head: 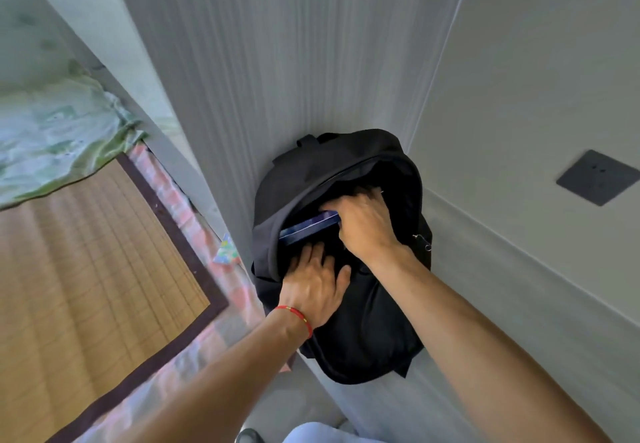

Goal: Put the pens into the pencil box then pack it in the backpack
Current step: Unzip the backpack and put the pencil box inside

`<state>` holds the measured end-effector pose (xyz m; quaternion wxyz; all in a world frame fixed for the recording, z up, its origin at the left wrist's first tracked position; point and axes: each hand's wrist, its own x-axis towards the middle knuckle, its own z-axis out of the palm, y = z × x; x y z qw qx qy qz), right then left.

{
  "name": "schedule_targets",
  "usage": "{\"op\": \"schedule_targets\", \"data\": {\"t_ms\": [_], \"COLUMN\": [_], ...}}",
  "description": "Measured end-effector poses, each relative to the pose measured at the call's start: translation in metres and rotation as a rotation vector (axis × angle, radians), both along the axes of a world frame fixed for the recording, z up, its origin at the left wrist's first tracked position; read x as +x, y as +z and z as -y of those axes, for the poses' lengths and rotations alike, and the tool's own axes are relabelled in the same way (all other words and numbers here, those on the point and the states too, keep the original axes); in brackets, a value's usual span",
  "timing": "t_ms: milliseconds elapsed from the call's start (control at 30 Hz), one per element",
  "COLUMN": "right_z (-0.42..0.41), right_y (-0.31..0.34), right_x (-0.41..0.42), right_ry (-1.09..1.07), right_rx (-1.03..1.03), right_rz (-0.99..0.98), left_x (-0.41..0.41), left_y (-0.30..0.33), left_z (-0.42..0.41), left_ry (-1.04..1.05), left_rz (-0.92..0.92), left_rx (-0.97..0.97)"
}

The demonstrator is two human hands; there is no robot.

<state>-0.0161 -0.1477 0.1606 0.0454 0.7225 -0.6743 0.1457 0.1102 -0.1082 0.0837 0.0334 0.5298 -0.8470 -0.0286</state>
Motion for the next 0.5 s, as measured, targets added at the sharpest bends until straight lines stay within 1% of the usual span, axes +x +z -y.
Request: {"op": "schedule_targets", "data": {"t_ms": [67, 133, 200, 267, 367, 433, 500], "right_z": [0.006, 0.012, 0.014, 0.016, 0.018, 0.016, 0.009], "right_y": [-0.01, -0.02, -0.029, -0.036, -0.039, -0.04, -0.045], "right_x": [-0.002, -0.006, -0.012, -0.017, -0.02, -0.022, -0.027], "right_ry": [0.008, -0.002, 0.003, 0.016, 0.067, 0.084, 0.106], "right_rx": [0.007, 0.098, 0.222, 0.291, 0.227, 0.113, 0.078], "right_rz": [0.024, 0.031, -0.008, -0.062, -0.087, -0.065, -0.016], "left_x": [0.0, -0.001, -0.002, -0.004, -0.006, -0.007, -0.008], "left_y": [-0.001, -0.003, -0.003, -0.003, 0.001, 0.004, 0.006], "left_z": [-0.001, -0.002, -0.003, -0.003, 0.002, 0.006, 0.008], "left_ry": [0.006, 0.01, 0.015, 0.018, 0.041, 0.052, 0.053], "left_rz": [0.002, 0.015, 0.028, 0.042, 0.029, 0.014, -0.003], "left_rx": [0.004, 0.002, 0.006, 0.008, 0.021, 0.029, 0.055]}}
